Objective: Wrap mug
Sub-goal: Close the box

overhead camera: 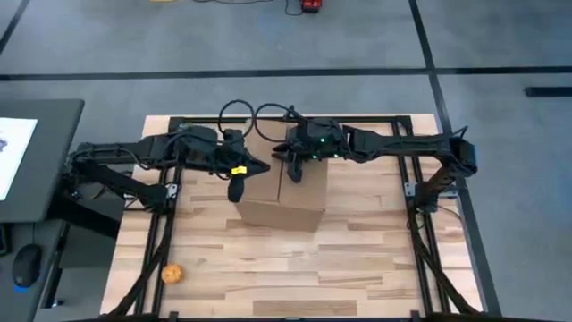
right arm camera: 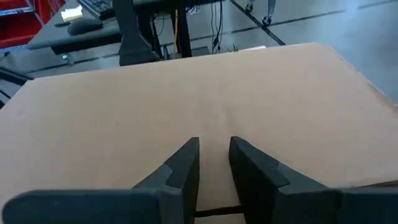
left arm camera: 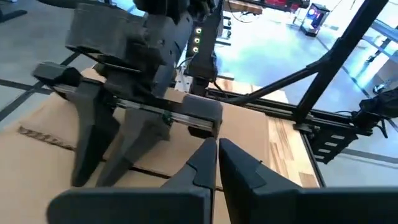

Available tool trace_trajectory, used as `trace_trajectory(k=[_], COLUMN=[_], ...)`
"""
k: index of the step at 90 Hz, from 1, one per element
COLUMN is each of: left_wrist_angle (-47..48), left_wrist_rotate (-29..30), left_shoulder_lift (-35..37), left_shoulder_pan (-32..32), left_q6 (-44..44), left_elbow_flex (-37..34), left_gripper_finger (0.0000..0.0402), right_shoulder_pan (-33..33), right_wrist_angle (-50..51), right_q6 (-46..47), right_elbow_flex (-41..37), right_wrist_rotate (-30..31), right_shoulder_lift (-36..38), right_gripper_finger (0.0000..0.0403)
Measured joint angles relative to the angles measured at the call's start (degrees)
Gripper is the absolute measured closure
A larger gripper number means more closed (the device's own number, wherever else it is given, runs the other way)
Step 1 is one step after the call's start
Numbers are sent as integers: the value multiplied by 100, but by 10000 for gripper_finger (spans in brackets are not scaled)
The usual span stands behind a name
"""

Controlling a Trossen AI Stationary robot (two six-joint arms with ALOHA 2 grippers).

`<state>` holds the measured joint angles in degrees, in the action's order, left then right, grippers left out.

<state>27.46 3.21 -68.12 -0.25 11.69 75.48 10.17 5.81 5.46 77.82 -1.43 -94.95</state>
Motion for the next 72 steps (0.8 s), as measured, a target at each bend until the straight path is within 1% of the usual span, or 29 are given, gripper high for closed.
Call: trace_trajectory(k=[11,43,62,72], left_wrist_angle=[0,9,9,9], left_wrist_rotate=[6,8,12,17], left_shoulder_lift=[5,5,5,5], left_shoulder_pan=[2,0,2,2], left_q6=[15,54,54,57], left_elbow_flex=[0,0,0,0], left_gripper_finger=[402,402,402,402], right_shoulder_pan=[0,0,-11,-15], right_wrist_angle=[-23,312,-196,-220], right_q6=[-9,10,17,11], right_elbow_flex=[1,15,-7,-4], right_wrist_rotate=[-2,-7,-8,-17], right_shoulder_lift=[-1,8,-11,-12], right_gripper_finger=[322,322,322,322])
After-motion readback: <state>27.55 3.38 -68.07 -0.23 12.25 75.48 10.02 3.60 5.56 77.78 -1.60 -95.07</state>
